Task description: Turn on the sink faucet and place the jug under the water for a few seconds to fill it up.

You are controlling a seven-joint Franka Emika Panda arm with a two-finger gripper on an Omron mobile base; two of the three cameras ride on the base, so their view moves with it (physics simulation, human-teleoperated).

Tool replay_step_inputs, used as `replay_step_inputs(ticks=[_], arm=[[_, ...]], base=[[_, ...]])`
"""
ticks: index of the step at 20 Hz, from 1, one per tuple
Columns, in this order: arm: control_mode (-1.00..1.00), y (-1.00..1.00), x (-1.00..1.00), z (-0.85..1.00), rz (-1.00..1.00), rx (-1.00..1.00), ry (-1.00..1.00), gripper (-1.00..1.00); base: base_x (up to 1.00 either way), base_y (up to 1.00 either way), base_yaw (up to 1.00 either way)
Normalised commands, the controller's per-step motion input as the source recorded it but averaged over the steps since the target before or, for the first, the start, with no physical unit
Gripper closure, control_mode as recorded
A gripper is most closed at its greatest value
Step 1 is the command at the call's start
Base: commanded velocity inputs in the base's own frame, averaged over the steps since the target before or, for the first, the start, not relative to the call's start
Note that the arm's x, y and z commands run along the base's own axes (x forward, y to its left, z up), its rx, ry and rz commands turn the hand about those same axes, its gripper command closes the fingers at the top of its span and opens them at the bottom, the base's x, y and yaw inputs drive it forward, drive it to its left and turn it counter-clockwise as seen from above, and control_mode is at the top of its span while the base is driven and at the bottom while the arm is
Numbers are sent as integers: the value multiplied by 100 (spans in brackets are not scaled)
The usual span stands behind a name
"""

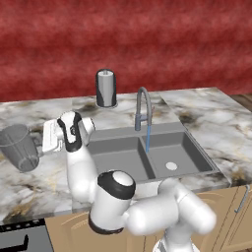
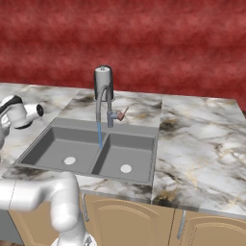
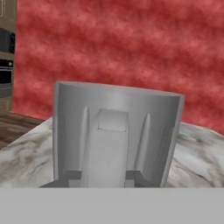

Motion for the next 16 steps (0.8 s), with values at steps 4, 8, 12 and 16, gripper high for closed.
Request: replay_step_inputs(ticks=[4,8,12,16], arm=[[-100,0,-26,60,0,0,-13,100],[-100,0,-12,63,0,0,-9,100],[-100,-14,-31,44,-1,0,-5,100],[-100,-49,-47,14,-1,0,0,100]], base=[[0,0,0],[0,0,0],[0,0,0],[0,0,0]])
